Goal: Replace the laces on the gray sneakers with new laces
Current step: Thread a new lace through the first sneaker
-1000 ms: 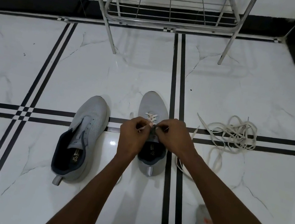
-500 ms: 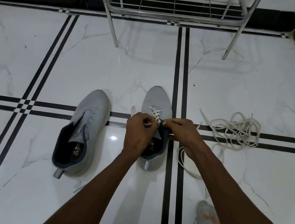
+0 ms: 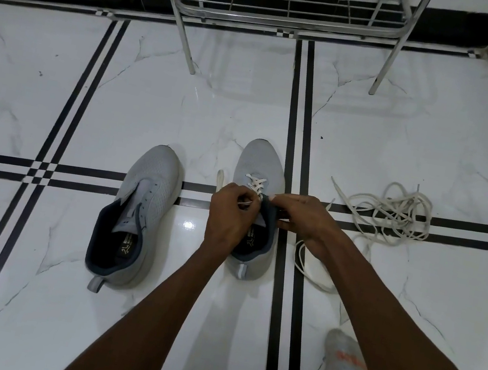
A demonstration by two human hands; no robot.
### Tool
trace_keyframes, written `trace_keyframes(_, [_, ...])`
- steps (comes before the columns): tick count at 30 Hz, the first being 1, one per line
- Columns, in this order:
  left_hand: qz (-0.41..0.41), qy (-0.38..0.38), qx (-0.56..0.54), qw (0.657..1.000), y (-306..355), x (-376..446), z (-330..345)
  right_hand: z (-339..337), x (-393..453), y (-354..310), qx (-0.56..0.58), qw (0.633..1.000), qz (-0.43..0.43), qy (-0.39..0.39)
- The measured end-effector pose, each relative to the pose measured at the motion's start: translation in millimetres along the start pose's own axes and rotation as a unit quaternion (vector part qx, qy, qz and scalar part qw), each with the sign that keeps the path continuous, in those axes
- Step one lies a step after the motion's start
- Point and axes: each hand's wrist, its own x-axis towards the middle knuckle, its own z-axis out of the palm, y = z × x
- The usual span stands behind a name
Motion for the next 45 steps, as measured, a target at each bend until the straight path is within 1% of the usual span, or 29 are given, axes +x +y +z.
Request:
trace_keyframes(3, [-0.006, 0.003, -0.005, 1.0, 0, -1, 0, -6, 3, 2, 0.029, 0.999, 0.007, -0.039])
trace_keyframes(6, [-0.017, 0.013, -0.012, 1.0, 5, -2, 0, -3, 7, 4, -0.01, 0.999, -0.008, -0.032])
trace_keyframes(10, [-0.013, 0.089, 0.019, 0.996, 8, -3, -6, 5, 11, -2, -0.079, 0.996, -0.051, -0.004])
trace_keyframes(11, [-0.006, 0.096, 0.026, 0.995, 9, -5, -7, 8, 11, -3, -0.096, 0.994, -0.061, 0.002])
trace_keyframes(13, [0.014, 0.076, 0.03, 0.997, 12, -11, -6, 12, 11, -3, -0.13, 0.988, -0.08, 0.023])
trace_keyframes(16, [0.003, 0.04, 0.016, 0.999, 17, -19, -2, 14, 9, -1, -0.173, 0.978, -0.103, 0.058])
trace_keyframes(20, [-0.019, 0.026, 0.011, 0.999, 18, -17, 1, 14, 9, -1, -0.209, 0.967, -0.13, 0.072])
trace_keyframes(23, [-0.04, 0.027, 0.001, 0.999, 18, -17, 3, 4, 11, 3, -0.22, 0.963, -0.124, 0.09])
trace_keyframes(24, [-0.043, 0.032, -0.006, 0.999, 17, -17, 3, -4, 12, 5, -0.245, 0.956, -0.119, 0.105])
trace_keyframes(25, [-0.047, 0.038, -0.017, 0.998, 17, -18, 3, -15, 14, 7, -0.301, 0.939, -0.112, 0.126])
trace_keyframes(27, [-0.053, 0.045, -0.038, 0.997, 15, -19, 4, -38, 14, 12, -0.433, 0.883, -0.079, 0.161])
trace_keyframes(28, [-0.054, 0.044, -0.045, 0.997, 15, -19, 4, -45, 14, 15, -0.474, 0.86, -0.076, 0.175])
trace_keyframes(29, [-0.053, 0.042, -0.049, 0.997, 15, -19, 4, -48, 15, 18, -0.485, 0.849, -0.099, 0.183])
trace_keyframes(31, [-0.046, 0.042, -0.049, 0.997, 15, -17, 4, -37, 14, 14, -0.436, 0.858, -0.208, 0.176])
trace_keyframes(32, [-0.041, 0.044, -0.047, 0.997, 15, -16, 3, -28, 15, 11, -0.402, 0.864, -0.262, 0.154])
trace_keyframes(33, [-0.036, 0.048, -0.047, 0.997, 16, -15, 3, -19, 16, 8, -0.385, 0.865, -0.296, 0.126])
trace_keyframes(35, [-0.032, 0.052, -0.045, 0.997, 15, -14, 4, -1, 19, 6, -0.401, 0.857, -0.312, 0.087])
trace_keyframes(37, [-0.038, 0.053, -0.044, 0.997, 13, -13, 4, 6, 22, 8, -0.426, 0.843, -0.318, 0.084])
trace_keyframes(39, [-0.042, 0.052, -0.043, 0.997, 12, -13, 2, 3, 22, 12, -0.479, 0.819, -0.301, 0.101])
trace_keyframes(41, [-0.038, 0.05, -0.044, 0.997, 13, -13, 1, -15, 21, 15, -0.555, 0.792, -0.216, 0.137])
trace_keyframes(42, [-0.04, 0.051, -0.047, 0.997, 13, -14, 0, -26, 18, 16, -0.595, 0.771, -0.158, 0.163])
trace_keyframes(43, [-0.041, 0.052, -0.052, 0.997, 14, -14, 0, -34, 15, 16, -0.624, 0.751, -0.118, 0.181])
trace_keyframes(44, [-0.04, 0.05, -0.057, 0.996, 15, -14, -1, -38, 14, 17, -0.637, 0.74, -0.11, 0.187])
trace_keyframes(45, [-0.037, 0.049, -0.059, 0.996, 16, -14, -1, -39, 16, 17, -0.623, 0.752, -0.131, 0.173])
